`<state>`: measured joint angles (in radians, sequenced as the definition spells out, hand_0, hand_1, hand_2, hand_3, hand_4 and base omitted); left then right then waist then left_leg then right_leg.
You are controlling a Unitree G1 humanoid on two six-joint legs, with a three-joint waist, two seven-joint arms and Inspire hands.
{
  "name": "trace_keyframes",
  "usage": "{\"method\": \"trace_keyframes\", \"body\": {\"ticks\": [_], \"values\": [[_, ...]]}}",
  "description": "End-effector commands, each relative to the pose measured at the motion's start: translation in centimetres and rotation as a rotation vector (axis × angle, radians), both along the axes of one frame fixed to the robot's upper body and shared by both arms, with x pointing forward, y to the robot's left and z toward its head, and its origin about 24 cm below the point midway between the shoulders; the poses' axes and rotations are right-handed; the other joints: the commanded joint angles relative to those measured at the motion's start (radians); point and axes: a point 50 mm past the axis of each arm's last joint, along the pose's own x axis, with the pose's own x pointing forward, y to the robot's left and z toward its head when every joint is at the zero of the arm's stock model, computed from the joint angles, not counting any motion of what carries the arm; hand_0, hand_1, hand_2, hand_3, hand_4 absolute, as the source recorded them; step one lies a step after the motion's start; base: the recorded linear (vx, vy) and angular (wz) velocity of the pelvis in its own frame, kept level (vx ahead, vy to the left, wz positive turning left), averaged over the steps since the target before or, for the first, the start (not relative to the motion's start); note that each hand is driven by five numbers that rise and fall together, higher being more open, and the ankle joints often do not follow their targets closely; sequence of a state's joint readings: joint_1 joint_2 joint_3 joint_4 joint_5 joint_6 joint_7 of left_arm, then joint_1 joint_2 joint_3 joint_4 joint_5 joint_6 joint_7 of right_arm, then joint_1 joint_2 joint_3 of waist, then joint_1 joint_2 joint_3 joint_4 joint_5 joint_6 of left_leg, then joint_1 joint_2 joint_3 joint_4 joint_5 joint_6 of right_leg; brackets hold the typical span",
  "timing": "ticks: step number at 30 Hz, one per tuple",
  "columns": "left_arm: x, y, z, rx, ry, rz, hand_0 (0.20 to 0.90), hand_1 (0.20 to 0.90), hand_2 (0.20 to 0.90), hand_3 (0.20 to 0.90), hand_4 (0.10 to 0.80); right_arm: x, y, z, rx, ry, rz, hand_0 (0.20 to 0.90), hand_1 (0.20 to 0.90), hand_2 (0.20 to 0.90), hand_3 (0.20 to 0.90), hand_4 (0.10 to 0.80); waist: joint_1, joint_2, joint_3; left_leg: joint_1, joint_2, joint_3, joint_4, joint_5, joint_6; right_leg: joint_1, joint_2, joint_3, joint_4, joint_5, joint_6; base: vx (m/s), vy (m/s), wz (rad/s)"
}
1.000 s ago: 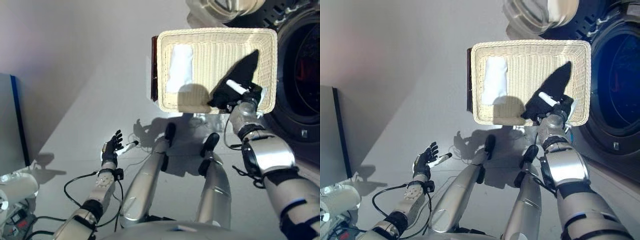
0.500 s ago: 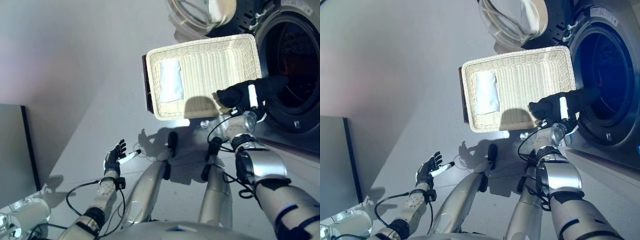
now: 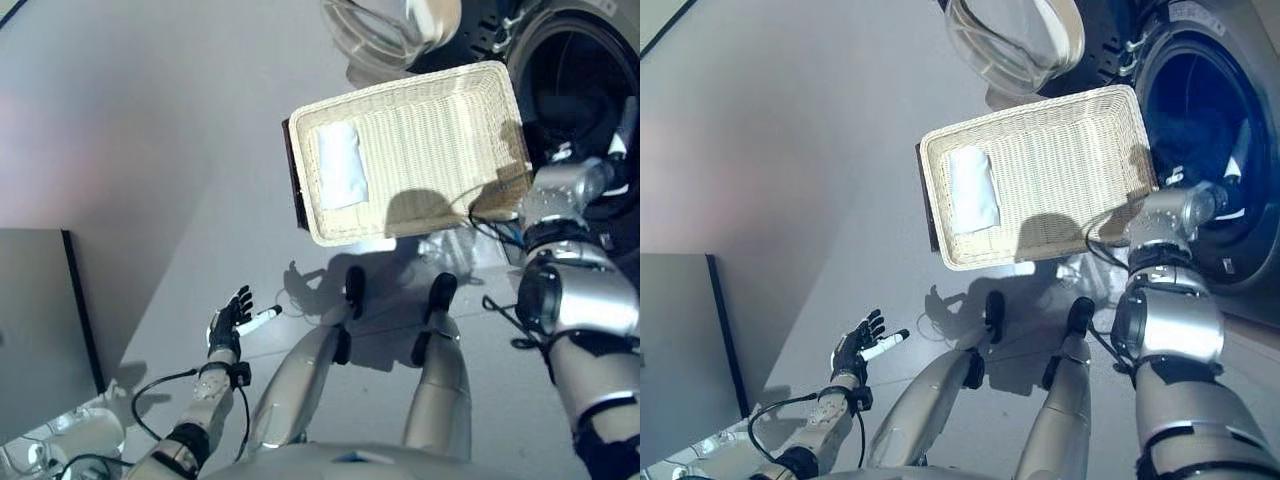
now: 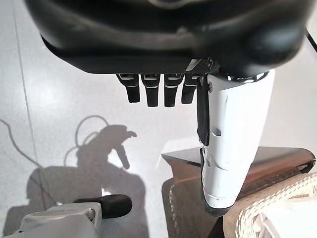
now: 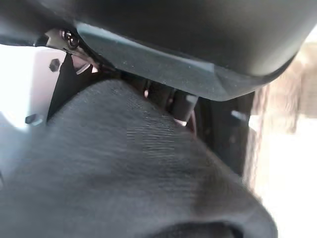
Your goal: Pick up the clothes and place them into the washing machine
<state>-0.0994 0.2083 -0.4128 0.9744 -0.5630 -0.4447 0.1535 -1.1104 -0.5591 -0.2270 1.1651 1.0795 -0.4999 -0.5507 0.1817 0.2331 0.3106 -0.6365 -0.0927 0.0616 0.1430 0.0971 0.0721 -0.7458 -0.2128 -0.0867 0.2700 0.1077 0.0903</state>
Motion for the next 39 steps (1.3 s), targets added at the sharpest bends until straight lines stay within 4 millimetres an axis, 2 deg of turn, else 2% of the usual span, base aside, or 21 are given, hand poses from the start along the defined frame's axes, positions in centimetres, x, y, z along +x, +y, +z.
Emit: {"method": "trace_keyframes", "body": {"ticks": [1,2,8,14,23,25,29,33,36,37,39], "values": [[-1.4,2.0,-0.5,0.009,0.019,0.073,0.900,0.900,0.900,0.900,0.800,-3.1,-2.0,10.2,-0.375,-0.267,-0.162,0.900,0.900,0.900,0.900,0.800,-0.005,0.017,-0.059,-0.041,0.032,-0.047,0.026,-0.042,-0.110,0.071,0.016,-0.014,0.011,-0.103,-0.008,0.000,0.000,0.00],[-1.4,2.0,-0.5,0.006,0.018,0.074,0.900,0.900,0.900,0.900,0.800,-3.1,-2.0,10.3,-0.376,-0.268,-0.161,0.900,0.900,0.900,0.900,0.800,-0.005,0.017,-0.059,-0.040,0.032,-0.046,0.025,-0.042,-0.110,0.071,0.016,-0.013,0.011,-0.103,-0.008,0.014,0.034,-0.04],[-2.0,1.2,-1.1,-0.052,0.048,0.067,0.900,0.900,0.900,0.900,0.800,-1.0,-1.0,6.3,-0.313,-0.158,-0.043,0.900,0.900,0.900,0.900,0.800,-0.008,0.039,-0.070,-0.031,0.029,-0.035,0.021,-0.044,-0.109,0.077,0.017,-0.004,0.005,-0.102,-0.011,0.002,0.017,-0.10],[-2.9,0.7,-2.0,-0.080,0.111,0.041,0.900,0.900,0.900,0.900,0.800,0.9,1.3,2.0,-0.272,-0.036,0.091,0.900,0.900,0.900,0.900,0.800,-0.012,0.041,-0.068,-0.027,0.035,-0.029,0.020,-0.044,-0.109,0.078,0.025,-0.001,0.001,-0.100,-0.016,-0.002,-0.007,-0.04],[-2.7,1.1,-1.9,-0.057,0.105,0.049,0.900,0.900,0.900,0.900,0.800,1.4,2.2,-0.3,-0.281,0.041,0.146,0.900,0.900,0.900,0.900,0.800,-0.016,0.026,-0.063,-0.030,0.041,-0.037,0.022,-0.042,-0.110,0.078,0.033,-0.005,0.004,-0.099,-0.021,-0.002,-0.005,-0.01],[-2.7,1.3,-1.8,-0.054,0.094,0.060,0.900,0.900,0.900,0.900,0.800,1.6,2.4,-0.8,-0.332,0.108,0.168,0.900,0.900,0.900,0.900,0.800,-0.015,0.017,-0.058,-0.032,0.043,-0.038,0.026,-0.041,-0.111,0.079,0.033,-0.008,0.006,-0.098,-0.022,-0.014,-0.019,0.00],[-1.9,2.4,-1.2,-0.005,0.068,0.077,0.900,0.900,0.900,0.900,0.800,2.1,2.9,-1.7,-0.602,0.408,0.238,0.900,0.900,0.900,0.900,0.800,-0.018,-0.017,-0.031,-0.040,0.051,-0.045,0.041,-0.033,-0.114,0.080,0.038,-0.020,0.010,-0.091,-0.026,-0.051,-0.066,0.03],[-0.8,3.5,0.1,0.005,-0.017,0.144,0.900,0.900,0.900,0.900,0.800,2.8,5.1,-3.2,-0.841,0.587,0.316,0.900,0.900,0.900,0.900,0.800,-0.015,-0.055,-0.006,-0.050,0.054,-0.060,0.051,-0.024,-0.116,0.081,0.042,-0.042,0.019,-0.089,-0.032,-0.044,-0.074,0.10],[-0.4,3.9,0.9,-0.003,-0.075,0.166,0.900,0.900,0.900,0.900,0.800,3.2,7.3,-5.3,-1.058,0.730,0.399,0.900,0.900,0.900,0.900,0.800,-0.009,-0.082,0.008,-0.056,0.054,-0.076,0.057,-0.015,-0.118,0.087,0.044,-0.062,0.026,-0.092,-0.036,-0.030,-0.075,0.13],[-0.1,4.1,1.4,-0.001,-0.105,0.167,0.900,0.900,0.900,0.900,0.800,3.2,8.4,-6.5,-1.139,0.790,0.428,0.900,0.900,0.900,0.900,0.800,-0.002,-0.098,0.017,-0.057,0.055,-0.089,0.061,-0.011,-0.119,0.093,0.045,-0.076,0.031,-0.094,-0.037,-0.020,-0.066,0.13],[0.0,4.3,1.8,0.000,-0.127,0.168,0.900,0.900,0.900,0.900,0.800,3.2,9.0,-7.3,-1.161,0.817,0.450,0.900,0.900,0.900,0.900,0.800,0.003,-0.107,0.023,-0.058,0.053,-0.099,0.065,-0.010,-0.120,0.098,0.043,-0.088,0.034,-0.097,-0.038,-0.009,-0.056,0.26]]}}
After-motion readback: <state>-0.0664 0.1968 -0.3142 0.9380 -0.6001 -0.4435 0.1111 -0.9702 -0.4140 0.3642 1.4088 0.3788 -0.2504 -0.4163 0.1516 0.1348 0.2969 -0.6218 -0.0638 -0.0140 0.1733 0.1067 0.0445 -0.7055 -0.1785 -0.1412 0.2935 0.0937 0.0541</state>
